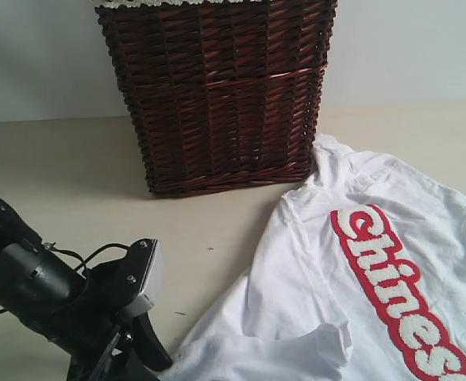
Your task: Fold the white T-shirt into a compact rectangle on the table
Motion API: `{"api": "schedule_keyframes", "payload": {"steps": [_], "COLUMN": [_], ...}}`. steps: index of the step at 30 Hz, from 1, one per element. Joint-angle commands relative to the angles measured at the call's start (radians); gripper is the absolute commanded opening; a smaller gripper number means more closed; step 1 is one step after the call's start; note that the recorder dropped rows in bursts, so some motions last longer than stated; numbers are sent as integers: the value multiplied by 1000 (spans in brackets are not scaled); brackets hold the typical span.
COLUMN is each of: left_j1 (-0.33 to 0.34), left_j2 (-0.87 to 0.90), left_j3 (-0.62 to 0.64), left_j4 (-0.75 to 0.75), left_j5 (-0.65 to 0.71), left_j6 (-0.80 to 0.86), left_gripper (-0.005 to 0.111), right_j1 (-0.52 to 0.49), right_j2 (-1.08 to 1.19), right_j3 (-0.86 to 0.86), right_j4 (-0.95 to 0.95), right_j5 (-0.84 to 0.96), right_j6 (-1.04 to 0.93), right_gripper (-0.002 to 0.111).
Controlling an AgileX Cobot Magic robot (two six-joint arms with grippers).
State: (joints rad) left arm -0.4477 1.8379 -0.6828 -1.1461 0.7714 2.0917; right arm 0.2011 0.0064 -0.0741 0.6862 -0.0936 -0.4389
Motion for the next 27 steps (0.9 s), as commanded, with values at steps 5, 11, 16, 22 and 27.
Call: {"api": "schedule_keyframes", "payload": {"steps": [5,11,16,22,27], "left_j1": [-6,-11,-43,-50,-48], "left_j2": [0,0,0,0,-52], "left_j3": [-4,-4,-4,-4,-4], "left_j4": [-31,-83,-83,-83,-83], "left_j5": [-16,-35,-59,-67,-160], "left_j6": [4,4,4,2,-129], "left_gripper": [59,68,44,0,0], "right_j1": [-7,-7,-7,-7,-7], "right_j2": [-6,-6,-6,-6,-6], "right_j3": [9,9,9,9,9], "right_j4": [-7,-7,-7,-7,-7], "right_j5": [-7,-7,-7,-7,-7], "right_j6": [-3,-3,-3,-3,-3], "right_gripper": [5,5,5,5,5]}}
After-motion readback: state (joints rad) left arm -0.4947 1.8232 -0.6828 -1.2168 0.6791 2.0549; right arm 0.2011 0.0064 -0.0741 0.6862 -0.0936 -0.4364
